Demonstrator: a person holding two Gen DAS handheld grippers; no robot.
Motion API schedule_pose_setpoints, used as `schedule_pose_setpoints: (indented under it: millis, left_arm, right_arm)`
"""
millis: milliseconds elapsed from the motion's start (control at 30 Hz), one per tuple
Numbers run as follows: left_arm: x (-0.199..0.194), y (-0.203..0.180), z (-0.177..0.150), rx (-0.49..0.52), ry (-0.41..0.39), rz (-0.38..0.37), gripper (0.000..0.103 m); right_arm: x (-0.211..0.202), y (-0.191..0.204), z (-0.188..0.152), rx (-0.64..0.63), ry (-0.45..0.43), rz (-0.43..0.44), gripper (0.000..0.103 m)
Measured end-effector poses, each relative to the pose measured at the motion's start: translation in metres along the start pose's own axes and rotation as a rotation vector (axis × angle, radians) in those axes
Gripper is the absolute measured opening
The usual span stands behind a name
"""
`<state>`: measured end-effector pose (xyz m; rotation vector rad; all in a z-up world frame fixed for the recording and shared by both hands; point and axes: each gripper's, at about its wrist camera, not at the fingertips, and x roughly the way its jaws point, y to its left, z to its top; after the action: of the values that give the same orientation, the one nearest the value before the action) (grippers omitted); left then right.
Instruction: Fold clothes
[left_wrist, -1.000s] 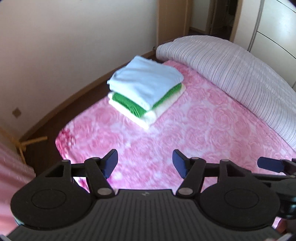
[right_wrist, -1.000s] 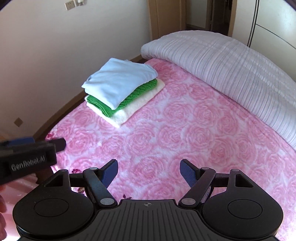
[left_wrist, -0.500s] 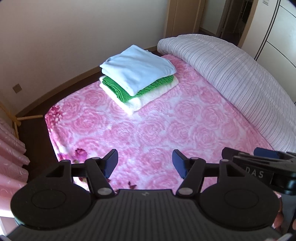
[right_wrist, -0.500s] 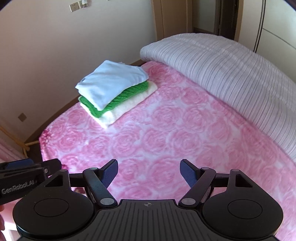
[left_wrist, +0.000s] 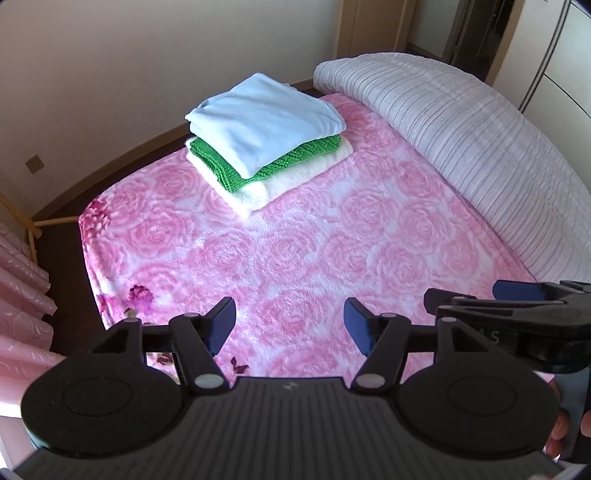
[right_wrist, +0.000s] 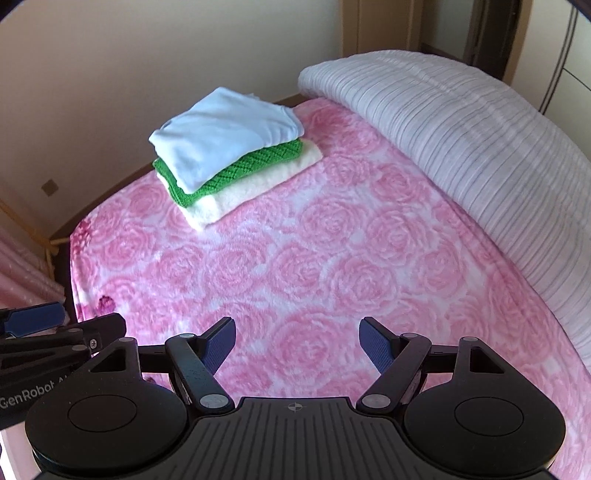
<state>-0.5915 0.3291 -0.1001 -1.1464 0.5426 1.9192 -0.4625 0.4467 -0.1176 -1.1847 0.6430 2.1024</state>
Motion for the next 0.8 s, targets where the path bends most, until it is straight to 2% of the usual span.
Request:
schedule_pose_setpoints:
  millis: [800]
  left_arm:
    - [0.06, 0.003, 0.034, -0.048, 0.052, 0.024, 0.061]
  right_arm:
    - [0.065, -0.005, 0.054, -0.067, 0.069, 0.028, 0.077]
